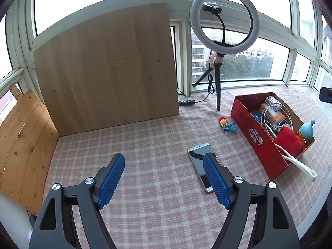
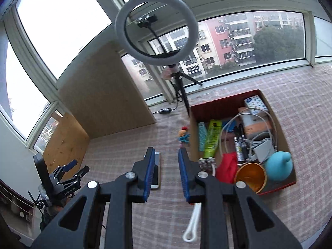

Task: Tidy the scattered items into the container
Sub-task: 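Move the right gripper toward the orange toy with blue clothespin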

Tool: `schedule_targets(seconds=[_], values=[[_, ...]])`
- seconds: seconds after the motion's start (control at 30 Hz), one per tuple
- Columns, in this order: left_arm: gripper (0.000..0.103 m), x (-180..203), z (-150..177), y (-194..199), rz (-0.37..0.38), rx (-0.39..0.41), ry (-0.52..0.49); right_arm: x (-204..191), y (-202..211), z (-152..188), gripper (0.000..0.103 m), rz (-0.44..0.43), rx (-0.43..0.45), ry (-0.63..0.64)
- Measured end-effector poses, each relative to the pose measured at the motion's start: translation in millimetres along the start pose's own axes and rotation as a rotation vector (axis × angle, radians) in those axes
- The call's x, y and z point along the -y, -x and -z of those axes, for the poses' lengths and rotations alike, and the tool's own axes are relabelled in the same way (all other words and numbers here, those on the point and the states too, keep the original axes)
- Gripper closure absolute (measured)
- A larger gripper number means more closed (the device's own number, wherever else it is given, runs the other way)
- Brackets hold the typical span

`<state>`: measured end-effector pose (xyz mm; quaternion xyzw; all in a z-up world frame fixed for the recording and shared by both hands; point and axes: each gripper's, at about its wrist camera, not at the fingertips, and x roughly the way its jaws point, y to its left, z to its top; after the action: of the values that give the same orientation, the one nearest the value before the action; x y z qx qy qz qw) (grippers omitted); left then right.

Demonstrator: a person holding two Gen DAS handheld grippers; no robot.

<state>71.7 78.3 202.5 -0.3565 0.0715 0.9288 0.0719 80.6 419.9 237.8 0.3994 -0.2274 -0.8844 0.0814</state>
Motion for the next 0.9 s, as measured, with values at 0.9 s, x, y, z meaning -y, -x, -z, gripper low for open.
schedule_targets(seconds=[0.9], values=[[0.027, -86.1, 39.6, -108.9, 0.160, -0.133, 0.090, -23.5, -259.0, 18.1, 0.080, 0.353, -0.138, -0.089]])
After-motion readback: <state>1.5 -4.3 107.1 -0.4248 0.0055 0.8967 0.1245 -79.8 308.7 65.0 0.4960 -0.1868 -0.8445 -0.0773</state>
